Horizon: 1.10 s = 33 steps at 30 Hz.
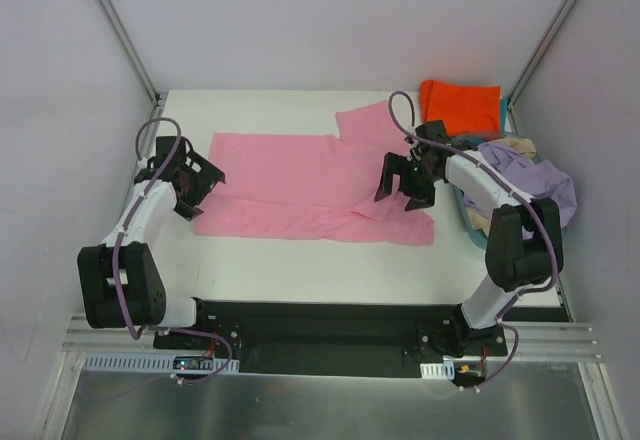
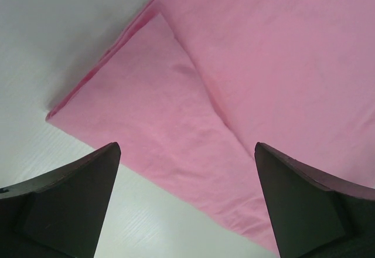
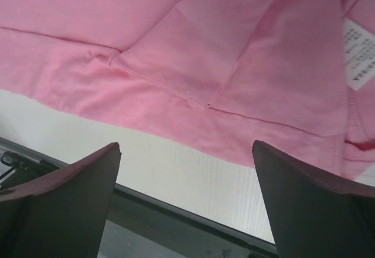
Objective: Fold and stack the t-shirts
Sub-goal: Fold the tshirt
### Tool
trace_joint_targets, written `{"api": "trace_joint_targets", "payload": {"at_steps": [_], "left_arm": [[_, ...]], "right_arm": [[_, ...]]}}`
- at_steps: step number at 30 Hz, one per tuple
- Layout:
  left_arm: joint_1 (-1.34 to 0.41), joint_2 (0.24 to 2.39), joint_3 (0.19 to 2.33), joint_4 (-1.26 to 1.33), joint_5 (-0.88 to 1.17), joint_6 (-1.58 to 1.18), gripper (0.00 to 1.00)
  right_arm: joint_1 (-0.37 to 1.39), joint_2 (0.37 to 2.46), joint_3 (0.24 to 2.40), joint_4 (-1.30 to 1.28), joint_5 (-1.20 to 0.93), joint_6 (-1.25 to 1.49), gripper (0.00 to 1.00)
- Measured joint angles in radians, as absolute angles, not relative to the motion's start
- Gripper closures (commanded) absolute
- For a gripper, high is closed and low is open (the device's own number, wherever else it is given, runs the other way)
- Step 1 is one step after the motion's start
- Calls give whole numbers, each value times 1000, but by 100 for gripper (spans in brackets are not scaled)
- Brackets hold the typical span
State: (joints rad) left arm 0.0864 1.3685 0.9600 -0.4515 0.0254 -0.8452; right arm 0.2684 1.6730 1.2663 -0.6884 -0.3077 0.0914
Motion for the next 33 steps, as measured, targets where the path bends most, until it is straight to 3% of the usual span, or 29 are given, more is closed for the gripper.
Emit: {"api": "trace_joint_targets", "payload": {"at_steps": [3, 7, 15, 18, 31, 33], "left_arm": [[86, 1380, 926, -451, 55, -833, 1], [86, 1393, 900, -447, 79, -823, 1], [86, 1392, 858, -439, 78, -826, 1], [86, 1392, 854, -439, 78, -830, 1], [86, 1392, 851, -437, 73, -850, 0], [86, 1392, 850, -436, 73, -853, 1]], "right_arm": [[281, 1692, 1232, -640, -343, 122, 7], [309, 1735, 1234, -593, -339, 156, 26], [336, 1797, 1234, -577, -286, 217, 34], [343, 1798, 1234, -570, -271, 228, 46], [376, 1815, 1180, -556, -224, 273, 48], [381, 1815, 1171, -555, -216, 276, 53]]}}
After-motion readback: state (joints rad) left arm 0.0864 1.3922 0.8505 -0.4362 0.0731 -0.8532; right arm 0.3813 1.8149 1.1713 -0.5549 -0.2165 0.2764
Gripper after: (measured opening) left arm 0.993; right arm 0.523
